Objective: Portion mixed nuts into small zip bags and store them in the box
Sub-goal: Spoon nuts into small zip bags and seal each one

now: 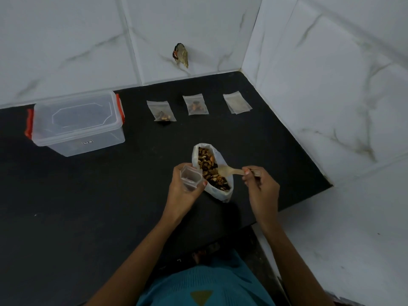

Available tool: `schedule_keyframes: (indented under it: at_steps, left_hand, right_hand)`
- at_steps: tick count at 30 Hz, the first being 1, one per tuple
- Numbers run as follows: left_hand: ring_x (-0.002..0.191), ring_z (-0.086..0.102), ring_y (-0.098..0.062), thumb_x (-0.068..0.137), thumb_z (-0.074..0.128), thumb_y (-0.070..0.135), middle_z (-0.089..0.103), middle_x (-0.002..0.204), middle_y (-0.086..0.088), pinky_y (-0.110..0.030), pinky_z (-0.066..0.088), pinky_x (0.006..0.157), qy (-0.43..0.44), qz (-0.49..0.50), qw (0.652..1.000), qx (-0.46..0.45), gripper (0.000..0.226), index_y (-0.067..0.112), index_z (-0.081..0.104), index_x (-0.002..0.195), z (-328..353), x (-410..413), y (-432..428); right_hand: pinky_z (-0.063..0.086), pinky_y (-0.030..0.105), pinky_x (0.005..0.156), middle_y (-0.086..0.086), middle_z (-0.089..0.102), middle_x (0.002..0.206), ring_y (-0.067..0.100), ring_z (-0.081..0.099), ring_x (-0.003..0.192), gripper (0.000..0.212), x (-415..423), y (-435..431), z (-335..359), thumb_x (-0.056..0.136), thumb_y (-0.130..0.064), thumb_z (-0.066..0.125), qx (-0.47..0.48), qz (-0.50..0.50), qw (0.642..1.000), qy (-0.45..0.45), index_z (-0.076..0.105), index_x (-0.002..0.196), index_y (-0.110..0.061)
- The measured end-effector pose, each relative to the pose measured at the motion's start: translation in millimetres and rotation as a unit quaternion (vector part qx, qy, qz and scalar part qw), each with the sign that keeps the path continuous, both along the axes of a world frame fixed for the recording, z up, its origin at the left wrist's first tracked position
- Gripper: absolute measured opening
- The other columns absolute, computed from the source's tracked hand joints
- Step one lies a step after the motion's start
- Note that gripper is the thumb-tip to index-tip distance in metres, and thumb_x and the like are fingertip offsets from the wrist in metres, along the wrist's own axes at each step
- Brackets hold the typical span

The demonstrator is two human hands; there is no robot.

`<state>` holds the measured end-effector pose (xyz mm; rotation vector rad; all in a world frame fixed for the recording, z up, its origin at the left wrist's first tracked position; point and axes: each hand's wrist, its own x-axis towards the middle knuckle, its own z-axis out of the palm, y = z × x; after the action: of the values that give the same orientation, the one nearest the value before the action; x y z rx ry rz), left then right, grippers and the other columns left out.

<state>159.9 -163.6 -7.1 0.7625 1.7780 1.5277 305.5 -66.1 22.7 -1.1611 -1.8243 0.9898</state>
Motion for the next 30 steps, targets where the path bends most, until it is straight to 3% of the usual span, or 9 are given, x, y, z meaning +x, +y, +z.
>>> schedule_keyframes:
  at_steps: [6,12,17,23,27,30]
  left_hand:
    - [0.091,0.054,0.008,0.081,0.069,0.012,0.053,0.103,0.016,-0.003,0.043,0.07,-0.008,-0.017,0.999,-0.042,0.045,0.024,0.042,0.115,-5,3,-2]
    - [0.09,0.052,0.007,0.082,0.069,0.013,0.051,0.1,0.018,-0.001,0.043,0.068,-0.012,-0.036,0.997,-0.073,0.044,0.026,0.04,0.112,-9,7,-1]
    - [0.092,0.051,0.007,0.081,0.069,0.013,0.05,0.101,0.019,0.0,0.042,0.069,-0.014,-0.041,0.996,-0.076,0.047,0.028,0.039,0.114,-10,7,0]
    - [0.096,0.052,0.006,0.08,0.07,0.011,0.051,0.104,0.017,-0.003,0.043,0.072,-0.009,-0.049,0.996,-0.075,0.048,0.027,0.04,0.115,-14,6,0]
    - [0.095,0.051,0.007,0.08,0.07,0.009,0.051,0.104,0.017,-0.001,0.042,0.072,-0.004,-0.052,0.996,-0.073,0.049,0.027,0.04,0.115,-14,6,1]
    - [0.094,0.05,0.008,0.08,0.069,0.009,0.049,0.104,0.02,0.0,0.041,0.071,-0.003,-0.056,0.996,-0.074,0.05,0.026,0.04,0.116,-15,7,2]
  right_hand:
    - [0.043,0.003,0.075,-0.006,0.058,0.091,0.0,0.055,0.081,0.014,-3,-7,-23,0.089,-0.003,0.054,0.042,0.043,0.994,-0.088,0.063,0.1,-0.004]
    - [0.043,0.006,0.073,-0.001,0.06,0.091,0.005,0.056,0.084,0.015,-12,-16,-34,0.089,-0.003,0.054,0.043,0.073,0.993,-0.086,0.064,0.1,-0.001]
    - [0.046,0.008,0.062,-0.006,0.062,0.074,0.003,0.058,0.069,0.013,-16,-7,-30,0.093,-0.011,0.051,-0.169,-0.046,0.984,0.025,0.064,0.089,-0.014]
    - [0.047,0.015,0.06,0.0,0.06,0.069,0.005,0.056,0.062,0.016,-15,-1,-30,0.093,-0.008,0.05,-0.31,-0.121,0.937,0.106,0.065,0.095,-0.003]
    - [0.046,0.009,0.061,-0.006,0.062,0.073,0.001,0.058,0.068,0.013,-18,-7,-28,0.093,-0.014,0.052,-0.196,-0.056,0.979,0.013,0.064,0.094,-0.01]
    - [0.045,0.006,0.062,-0.009,0.06,0.076,-0.001,0.058,0.072,0.009,-25,-15,-25,0.092,-0.015,0.053,-0.151,-0.009,0.988,-0.002,0.061,0.089,-0.017]
